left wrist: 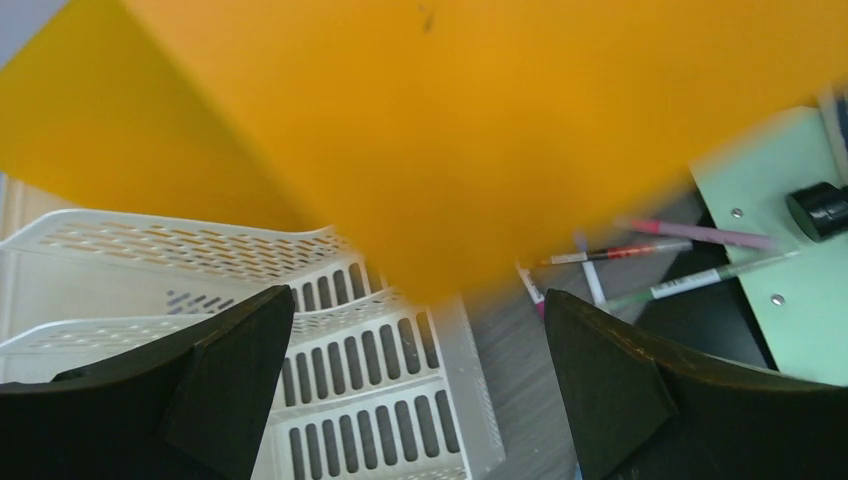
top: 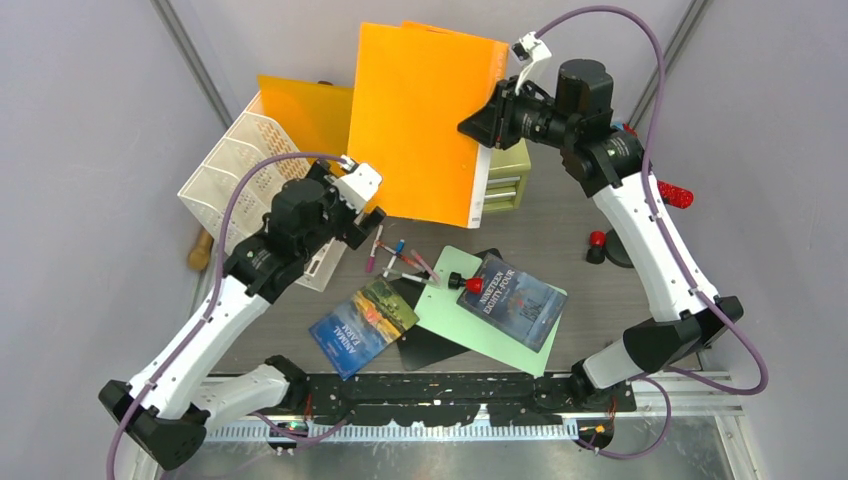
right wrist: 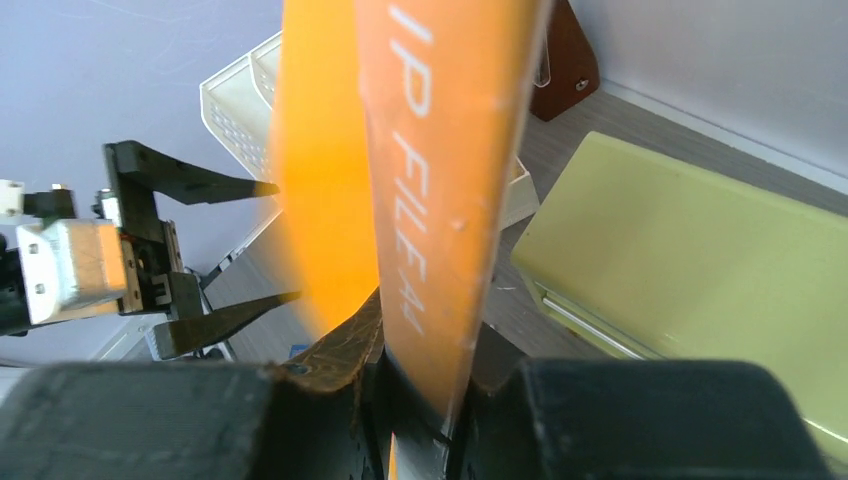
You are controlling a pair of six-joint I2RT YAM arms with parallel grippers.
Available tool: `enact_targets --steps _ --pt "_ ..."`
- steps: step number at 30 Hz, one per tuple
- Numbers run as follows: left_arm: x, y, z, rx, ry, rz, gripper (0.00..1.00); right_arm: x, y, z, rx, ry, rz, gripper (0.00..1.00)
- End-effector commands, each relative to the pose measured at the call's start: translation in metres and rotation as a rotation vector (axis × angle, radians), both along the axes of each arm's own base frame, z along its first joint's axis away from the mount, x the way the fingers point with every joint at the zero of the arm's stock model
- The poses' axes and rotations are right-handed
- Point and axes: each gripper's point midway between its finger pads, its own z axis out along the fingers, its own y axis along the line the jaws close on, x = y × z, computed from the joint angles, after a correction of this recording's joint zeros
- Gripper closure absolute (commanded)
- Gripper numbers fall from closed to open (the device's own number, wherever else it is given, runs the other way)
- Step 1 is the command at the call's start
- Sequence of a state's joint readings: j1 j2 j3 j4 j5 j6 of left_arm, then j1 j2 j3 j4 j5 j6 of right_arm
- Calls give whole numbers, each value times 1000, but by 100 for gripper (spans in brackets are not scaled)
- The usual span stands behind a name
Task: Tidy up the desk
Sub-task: Pick up the folder from the center of the board.
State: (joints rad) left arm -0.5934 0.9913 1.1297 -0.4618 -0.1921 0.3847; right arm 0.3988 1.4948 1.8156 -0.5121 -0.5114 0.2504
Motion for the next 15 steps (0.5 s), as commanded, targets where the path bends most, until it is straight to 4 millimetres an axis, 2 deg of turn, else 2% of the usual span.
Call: enact_targets --steps 1,8,12,15 --pt "-18 -12 -6 -55 132 -97 0 -2 -7 44 -21 -173 -26 100" --pt "6 23 -32 -40 214 36 1 -8 -14 84 -12 -255 -44 100" --pt "23 57 -30 -99 233 175 1 -14 -11 90 8 -258 -18 100" --pt "32 77 -37 -83 257 252 1 -18 -7 86 17 -237 5 100"
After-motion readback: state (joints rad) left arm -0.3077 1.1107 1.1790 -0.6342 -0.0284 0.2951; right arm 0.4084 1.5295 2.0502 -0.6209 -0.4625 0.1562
